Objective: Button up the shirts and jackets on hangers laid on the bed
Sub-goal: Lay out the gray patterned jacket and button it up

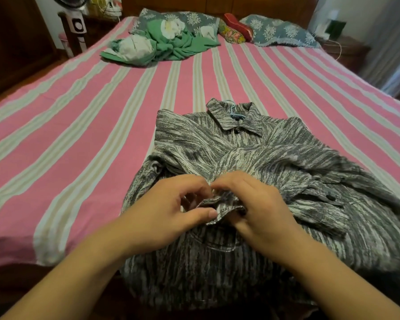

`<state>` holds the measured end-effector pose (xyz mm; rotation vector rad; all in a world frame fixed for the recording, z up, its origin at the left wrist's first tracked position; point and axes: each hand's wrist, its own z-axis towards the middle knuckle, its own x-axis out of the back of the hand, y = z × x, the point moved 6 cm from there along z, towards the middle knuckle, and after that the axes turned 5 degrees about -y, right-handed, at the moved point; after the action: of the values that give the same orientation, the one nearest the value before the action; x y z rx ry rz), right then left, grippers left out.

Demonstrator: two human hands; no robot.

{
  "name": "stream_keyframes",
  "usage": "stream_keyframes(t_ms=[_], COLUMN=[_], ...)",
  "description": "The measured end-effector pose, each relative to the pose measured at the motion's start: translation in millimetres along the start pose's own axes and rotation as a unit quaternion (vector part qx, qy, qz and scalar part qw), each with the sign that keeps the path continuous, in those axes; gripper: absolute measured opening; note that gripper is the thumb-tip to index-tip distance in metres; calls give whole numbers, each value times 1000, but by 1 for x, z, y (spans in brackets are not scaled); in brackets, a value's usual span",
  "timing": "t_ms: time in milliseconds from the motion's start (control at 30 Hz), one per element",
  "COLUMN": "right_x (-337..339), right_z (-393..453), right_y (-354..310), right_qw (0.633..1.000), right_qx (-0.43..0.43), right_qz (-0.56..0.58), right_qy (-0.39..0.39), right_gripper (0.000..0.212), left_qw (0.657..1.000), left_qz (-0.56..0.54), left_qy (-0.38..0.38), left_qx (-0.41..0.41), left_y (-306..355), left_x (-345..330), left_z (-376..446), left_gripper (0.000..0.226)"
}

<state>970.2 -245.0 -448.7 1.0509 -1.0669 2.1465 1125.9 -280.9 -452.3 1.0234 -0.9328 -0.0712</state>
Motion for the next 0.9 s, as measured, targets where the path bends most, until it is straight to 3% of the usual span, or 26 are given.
stream_keyframes(t_ms=[167,333,533,900], right_x=[-4,-1,0,1], right_z=[0,-3,-4,-5], right_y=[-2,3,3,-1], right_qw=[1000,1000,1000,997], right_qx=[-3,-8,1,25], right_qz=[-3,-16,3,41], right_qy=[-16,-5,12,59], right_gripper=[33,49,52,44], left_qw=[995,987,969,958], left_qz=[77,105,149,176], left_qy=[36,60,105,139], left_qx=[-51,-104,-167,-177], left_y=[10,10,13,21], left_x=[-2,0,-4,-10], left_z=[0,-5,-15,-20], left_gripper=[13,9,13,6])
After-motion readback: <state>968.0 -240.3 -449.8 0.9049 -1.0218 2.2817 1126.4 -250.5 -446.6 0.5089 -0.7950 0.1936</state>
